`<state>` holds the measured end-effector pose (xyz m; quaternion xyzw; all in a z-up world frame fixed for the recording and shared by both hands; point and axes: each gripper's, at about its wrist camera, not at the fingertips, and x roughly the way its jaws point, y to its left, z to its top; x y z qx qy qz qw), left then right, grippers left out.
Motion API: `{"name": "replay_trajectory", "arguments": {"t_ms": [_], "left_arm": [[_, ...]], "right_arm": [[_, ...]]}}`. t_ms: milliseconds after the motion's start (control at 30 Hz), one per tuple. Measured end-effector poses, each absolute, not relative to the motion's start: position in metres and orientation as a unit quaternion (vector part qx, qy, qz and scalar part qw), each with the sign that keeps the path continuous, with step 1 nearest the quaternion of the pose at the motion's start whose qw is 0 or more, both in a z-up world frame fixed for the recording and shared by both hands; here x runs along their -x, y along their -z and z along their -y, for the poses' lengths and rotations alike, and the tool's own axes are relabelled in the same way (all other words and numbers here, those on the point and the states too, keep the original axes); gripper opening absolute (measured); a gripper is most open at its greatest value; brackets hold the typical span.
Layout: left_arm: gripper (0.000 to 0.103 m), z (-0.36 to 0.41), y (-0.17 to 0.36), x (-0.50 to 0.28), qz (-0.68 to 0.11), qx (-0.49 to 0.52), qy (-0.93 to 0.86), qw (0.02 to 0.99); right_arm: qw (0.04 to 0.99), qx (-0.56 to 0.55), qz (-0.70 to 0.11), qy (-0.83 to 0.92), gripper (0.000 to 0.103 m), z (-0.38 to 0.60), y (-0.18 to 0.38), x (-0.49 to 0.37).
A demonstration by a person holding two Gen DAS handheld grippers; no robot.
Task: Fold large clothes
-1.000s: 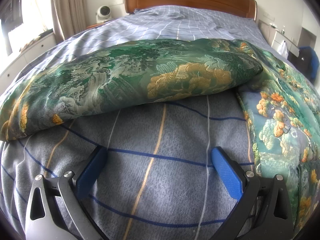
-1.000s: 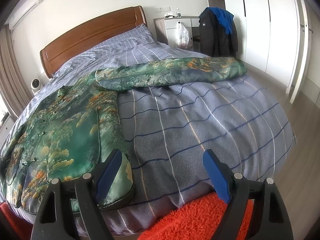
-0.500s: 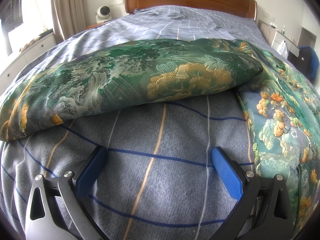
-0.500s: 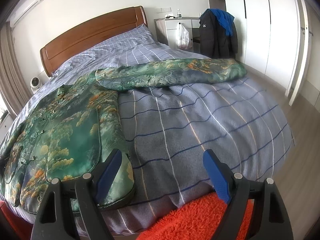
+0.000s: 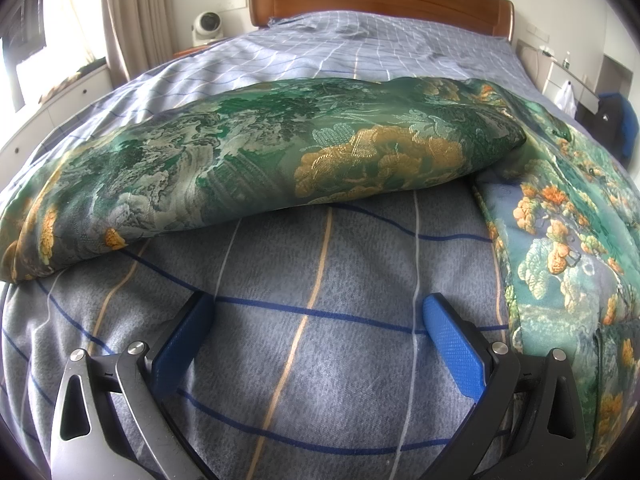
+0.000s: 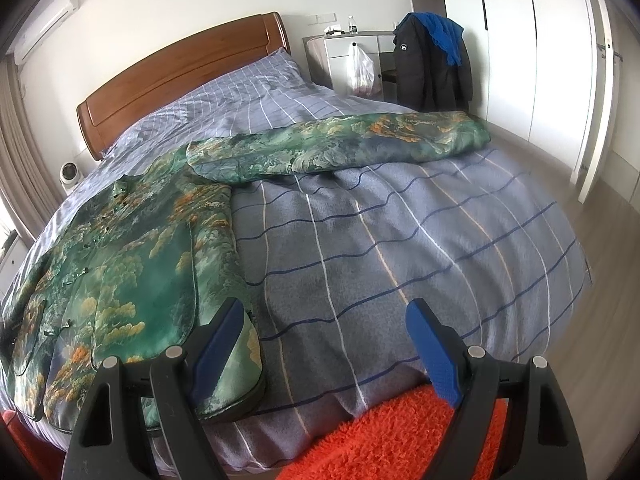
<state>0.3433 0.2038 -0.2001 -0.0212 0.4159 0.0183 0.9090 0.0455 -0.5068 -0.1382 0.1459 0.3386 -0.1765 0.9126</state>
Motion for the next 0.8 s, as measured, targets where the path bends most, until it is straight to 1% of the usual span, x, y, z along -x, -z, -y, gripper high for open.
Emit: {"name": "replay_trajectory", "arguments": {"t_ms": [800], "left_arm": [[0.103, -0.204, 0.2002, -0.3434, -0.416, 0.021, -0.018, 0.909]], "right_arm": [[0.915, -0.154, -0.329, 0.176, 0.083, 0.5081, 0.1385, -0.0432]]}}
